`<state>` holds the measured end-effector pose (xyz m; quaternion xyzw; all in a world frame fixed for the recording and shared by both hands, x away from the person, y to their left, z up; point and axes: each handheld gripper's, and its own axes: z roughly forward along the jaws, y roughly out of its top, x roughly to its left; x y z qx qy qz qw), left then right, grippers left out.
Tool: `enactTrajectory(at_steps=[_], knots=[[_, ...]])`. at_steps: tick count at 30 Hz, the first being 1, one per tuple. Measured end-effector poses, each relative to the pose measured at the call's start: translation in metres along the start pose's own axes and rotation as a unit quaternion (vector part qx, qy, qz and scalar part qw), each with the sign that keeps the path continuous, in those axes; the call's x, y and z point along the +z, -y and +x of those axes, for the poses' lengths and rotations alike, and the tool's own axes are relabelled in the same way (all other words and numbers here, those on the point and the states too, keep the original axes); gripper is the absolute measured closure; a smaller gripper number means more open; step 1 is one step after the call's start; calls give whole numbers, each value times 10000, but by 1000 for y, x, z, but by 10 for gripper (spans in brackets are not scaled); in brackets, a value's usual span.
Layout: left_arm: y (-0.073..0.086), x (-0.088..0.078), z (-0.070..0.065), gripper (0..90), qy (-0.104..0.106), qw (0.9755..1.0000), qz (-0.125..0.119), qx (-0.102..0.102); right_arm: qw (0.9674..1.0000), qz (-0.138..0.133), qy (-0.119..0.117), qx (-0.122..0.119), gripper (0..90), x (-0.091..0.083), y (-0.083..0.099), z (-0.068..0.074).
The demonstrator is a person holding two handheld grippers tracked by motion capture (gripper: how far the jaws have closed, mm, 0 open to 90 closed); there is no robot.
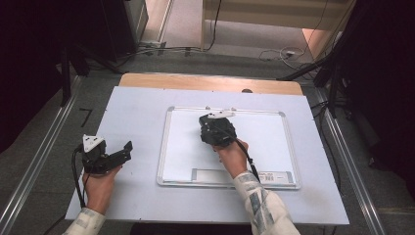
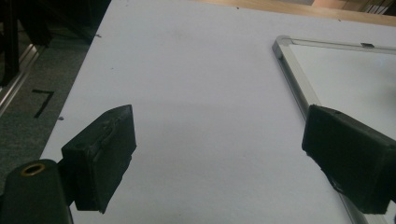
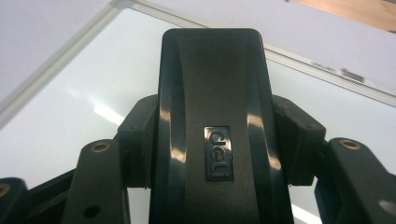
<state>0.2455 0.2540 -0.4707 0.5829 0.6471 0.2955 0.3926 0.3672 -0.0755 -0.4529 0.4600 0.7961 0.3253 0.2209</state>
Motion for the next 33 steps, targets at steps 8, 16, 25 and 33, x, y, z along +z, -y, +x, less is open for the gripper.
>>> enactTrajectory(at_steps=[8,16,25,33], knots=[[0,1,0,103,-2,10000,2,-4,9994,64,256,235,379,-2,4,-30],[0,0,0,103,-8,10000,0,-10,9972,135,561,485,379,-3,10,-63],[0,1,0,103,-17,10000,6,1,9920,200,904,859,379,-7,21,-107],[0,1,-1,103,-19,10000,14,-4,9823,311,1310,1304,379,-7,32,-150]])
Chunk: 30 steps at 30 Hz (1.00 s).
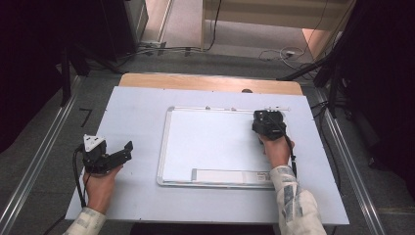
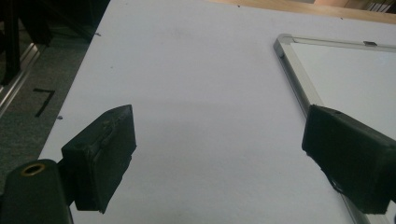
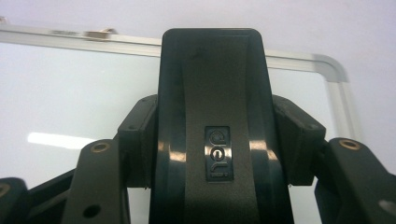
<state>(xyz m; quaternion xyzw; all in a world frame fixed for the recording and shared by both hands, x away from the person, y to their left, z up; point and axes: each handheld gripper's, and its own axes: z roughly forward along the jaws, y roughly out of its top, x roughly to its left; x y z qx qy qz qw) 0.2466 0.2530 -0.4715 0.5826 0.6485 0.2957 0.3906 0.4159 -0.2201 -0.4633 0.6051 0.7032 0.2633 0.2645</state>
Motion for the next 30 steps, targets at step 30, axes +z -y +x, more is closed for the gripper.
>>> enactTrajectory(at_steps=[30], knots=[[1,1,0,103,-26,10000,29,-9,9994,-17,200,288,309,23,2,-42]])
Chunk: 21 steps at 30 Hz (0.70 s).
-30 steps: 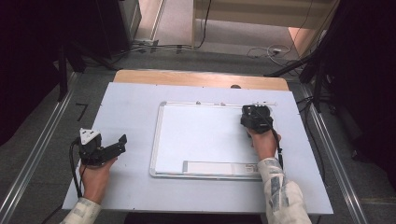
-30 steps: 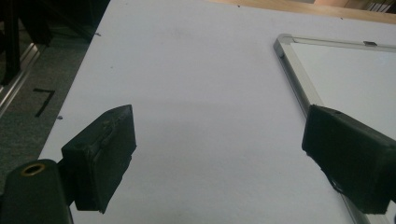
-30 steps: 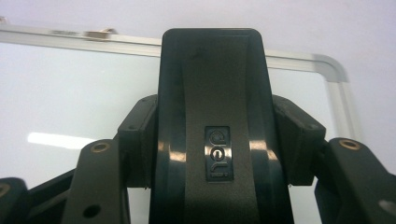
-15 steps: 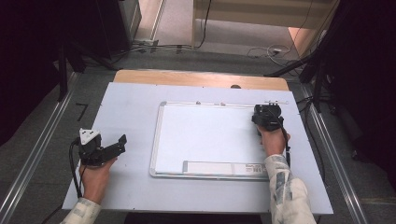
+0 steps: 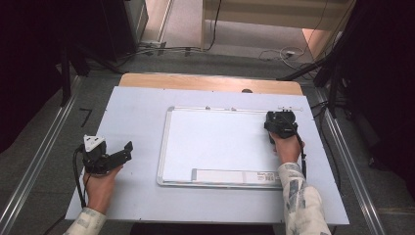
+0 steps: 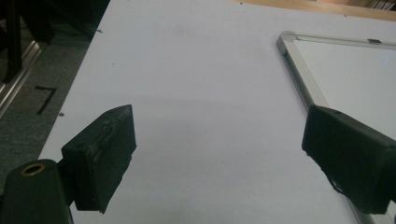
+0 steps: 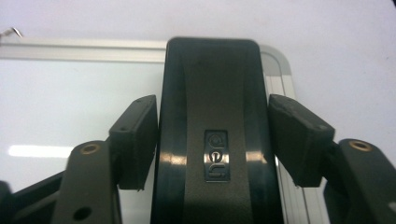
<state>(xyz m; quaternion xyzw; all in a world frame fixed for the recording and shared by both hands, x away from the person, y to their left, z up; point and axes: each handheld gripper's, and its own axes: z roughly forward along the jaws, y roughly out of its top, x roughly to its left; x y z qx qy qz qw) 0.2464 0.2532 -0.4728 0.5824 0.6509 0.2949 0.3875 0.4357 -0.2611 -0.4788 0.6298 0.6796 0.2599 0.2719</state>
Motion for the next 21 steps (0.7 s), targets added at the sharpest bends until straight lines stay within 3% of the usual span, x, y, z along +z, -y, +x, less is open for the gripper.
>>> enactTrajectory(at_steps=[12,16,21], knots=[[0,0,0,103,-5,10000,-18,2,9985,-231,-468,-135,228,-36,11,-13],[0,0,0,103,-17,10000,-8,-8,9978,-223,-568,-275,215,-45,20,-19],[0,0,-1,103,-16,10000,-17,6,9957,-401,-737,-393,208,-64,26,-25]])
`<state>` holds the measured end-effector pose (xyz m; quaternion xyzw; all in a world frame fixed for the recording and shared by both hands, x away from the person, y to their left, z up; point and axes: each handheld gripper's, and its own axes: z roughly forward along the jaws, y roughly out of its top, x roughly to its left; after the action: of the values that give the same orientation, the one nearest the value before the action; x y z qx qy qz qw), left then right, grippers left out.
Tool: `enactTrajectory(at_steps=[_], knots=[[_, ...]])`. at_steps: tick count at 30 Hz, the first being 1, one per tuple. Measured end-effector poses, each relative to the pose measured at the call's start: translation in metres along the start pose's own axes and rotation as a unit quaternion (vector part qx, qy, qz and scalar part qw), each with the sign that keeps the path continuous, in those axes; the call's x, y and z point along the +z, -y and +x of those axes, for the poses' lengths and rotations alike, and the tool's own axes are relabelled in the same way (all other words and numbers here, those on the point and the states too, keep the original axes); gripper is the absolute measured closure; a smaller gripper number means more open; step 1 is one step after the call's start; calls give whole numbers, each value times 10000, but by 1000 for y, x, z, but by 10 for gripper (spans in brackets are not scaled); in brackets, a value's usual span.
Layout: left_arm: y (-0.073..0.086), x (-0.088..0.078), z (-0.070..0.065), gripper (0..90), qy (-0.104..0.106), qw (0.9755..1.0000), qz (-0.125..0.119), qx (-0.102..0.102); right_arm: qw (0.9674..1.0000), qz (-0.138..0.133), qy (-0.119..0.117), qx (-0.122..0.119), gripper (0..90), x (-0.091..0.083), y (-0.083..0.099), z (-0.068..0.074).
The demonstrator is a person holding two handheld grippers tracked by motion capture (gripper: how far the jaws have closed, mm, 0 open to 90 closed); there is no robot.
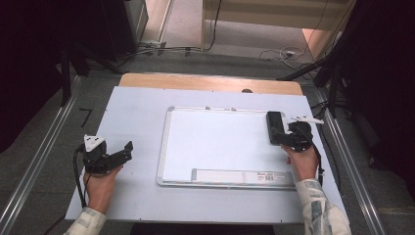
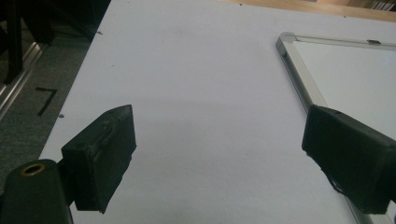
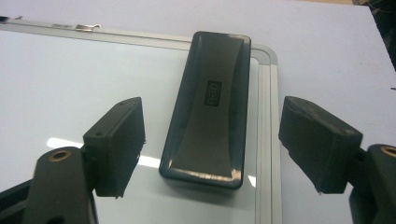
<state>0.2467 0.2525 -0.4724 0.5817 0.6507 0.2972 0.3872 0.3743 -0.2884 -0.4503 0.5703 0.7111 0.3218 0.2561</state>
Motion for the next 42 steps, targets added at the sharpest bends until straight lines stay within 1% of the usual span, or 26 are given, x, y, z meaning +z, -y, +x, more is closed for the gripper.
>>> enactTrajectory(at_steps=[5,13,19,26,27,33,42], knots=[[0,0,0,103,-16,10000,3,-12,9998,-113,-192,-10,209,-16,6,-2],[0,0,1,103,-41,10000,-4,-20,9994,-199,-269,-44,209,-27,12,-4],[0,0,2,103,-69,10000,-3,-35,9994,-193,-294,-77,209,-31,16,-6],[0,-1,3,103,-82,10000,-24,-49,9991,-273,-331,-76,209,-40,22,-9],[0,-1,3,103,-78,10000,-23,-55,9991,-279,-306,-71,209,-41,23,-9],[0,-1,3,103,-91,9999,-23,-47,9989,-324,-347,-30,209,-49,28,-14],[0,-1,4,103,-95,9999,-19,-43,9988,-386,-310,11,210,-60,36,-24]])
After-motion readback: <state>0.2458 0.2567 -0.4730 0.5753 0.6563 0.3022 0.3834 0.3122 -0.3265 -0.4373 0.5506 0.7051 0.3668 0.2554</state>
